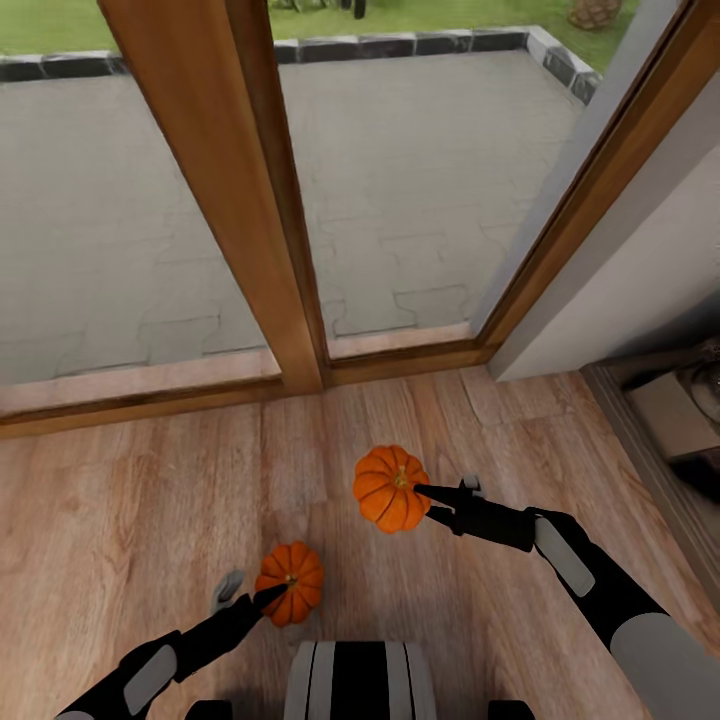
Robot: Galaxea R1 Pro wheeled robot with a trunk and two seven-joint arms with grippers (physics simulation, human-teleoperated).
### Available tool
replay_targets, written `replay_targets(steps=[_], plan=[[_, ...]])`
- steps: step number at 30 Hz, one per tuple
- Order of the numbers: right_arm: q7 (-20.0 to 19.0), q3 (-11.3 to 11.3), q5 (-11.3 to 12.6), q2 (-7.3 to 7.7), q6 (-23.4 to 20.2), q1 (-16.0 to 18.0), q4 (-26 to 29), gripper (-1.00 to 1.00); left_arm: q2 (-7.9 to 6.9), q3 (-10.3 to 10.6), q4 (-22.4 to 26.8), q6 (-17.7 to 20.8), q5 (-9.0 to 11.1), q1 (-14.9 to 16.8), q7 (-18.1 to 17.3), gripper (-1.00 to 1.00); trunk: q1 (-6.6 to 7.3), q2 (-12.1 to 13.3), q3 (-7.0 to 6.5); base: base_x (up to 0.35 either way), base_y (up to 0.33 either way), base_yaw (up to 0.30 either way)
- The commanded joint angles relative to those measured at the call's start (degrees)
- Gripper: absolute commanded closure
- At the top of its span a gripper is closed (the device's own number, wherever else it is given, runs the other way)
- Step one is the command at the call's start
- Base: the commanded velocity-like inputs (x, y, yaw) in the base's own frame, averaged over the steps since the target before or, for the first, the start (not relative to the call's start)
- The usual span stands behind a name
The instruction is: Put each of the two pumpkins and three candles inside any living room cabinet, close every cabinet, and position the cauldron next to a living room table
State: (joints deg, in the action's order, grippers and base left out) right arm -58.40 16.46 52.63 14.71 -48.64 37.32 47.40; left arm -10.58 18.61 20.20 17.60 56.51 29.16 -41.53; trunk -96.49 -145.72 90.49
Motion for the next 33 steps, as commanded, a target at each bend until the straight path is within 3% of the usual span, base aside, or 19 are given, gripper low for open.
replay_targets(steps=[1,5,8,11,15,20,24,26,27,33], plan=[[0.06,0.16,0.28,0.06,-0.22,0.04,-0.02,1.00,-0.14,0.20,0.05,0.49,0.53,0.02,-0.02,1.00,0.03,0.00,-0.20,0.000,0.000,0.000],[0.10,0.15,0.28,0.06,-0.16,0.04,-0.03,1.00,-0.33,0.12,0.41,0.57,0.53,0.03,-0.11,1.00,0.13,0.06,-1.08,0.000,0.000,0.000],[0.13,0.15,0.21,0.06,-0.04,0.04,-0.03,1.00,-1.86,0.04,1.74,1.05,1.13,0.04,-0.29,1.00,0.21,0.10,-1.75,0.000,0.000,0.000],[0.23,0.15,0.18,0.06,0.13,0.04,-0.11,1.00,-4.07,-0.03,3.31,1.44,1.42,0.07,-3.40,1.00,0.29,0.14,-2.41,0.000,0.000,0.000],[0.52,0.15,0.07,0.06,0.20,0.04,-0.23,1.00,-6.76,-1.20,4.82,5.09,1.53,0.06,-5.84,1.00,0.39,0.19,-3.30,0.000,0.000,0.000],[0.63,0.15,0.00,0.06,0.21,0.04,-0.38,1.00,-8.52,-4.20,5.89,6.40,1.52,0.03,-6.32,1.00,0.52,0.26,-4.41,0.000,0.000,0.000],[0.59,0.10,0.01,0.00,0.27,0.04,-1.75,1.00,-9.22,-4.69,6.25,7.92,1.46,0.02,-7.87,1.00,0.62,0.31,-5.29,0.000,0.000,0.000],[0.58,0.08,0.02,-0.02,0.30,0.04,-2.14,1.00,-9.75,-4.74,6.25,8.70,1.43,0.02,-9.87,1.00,0.68,0.34,-5.74,0.000,0.000,0.000],[0.57,0.07,-0.05,-0.03,0.30,0.04,-2.28,1.00,-10.66,-4.79,6.25,9.23,1.42,0.02,-12.50,1.00,0.70,0.35,-5.96,0.000,0.000,0.000],[0.57,0.06,-0.07,-0.03,0.30,0.04,-2.40,1.00,-11.47,-4.83,6.31,10.24,1.56,0.02,-13.62,1.00,0.86,0.43,-7.29,0.000,0.000,0.000]])
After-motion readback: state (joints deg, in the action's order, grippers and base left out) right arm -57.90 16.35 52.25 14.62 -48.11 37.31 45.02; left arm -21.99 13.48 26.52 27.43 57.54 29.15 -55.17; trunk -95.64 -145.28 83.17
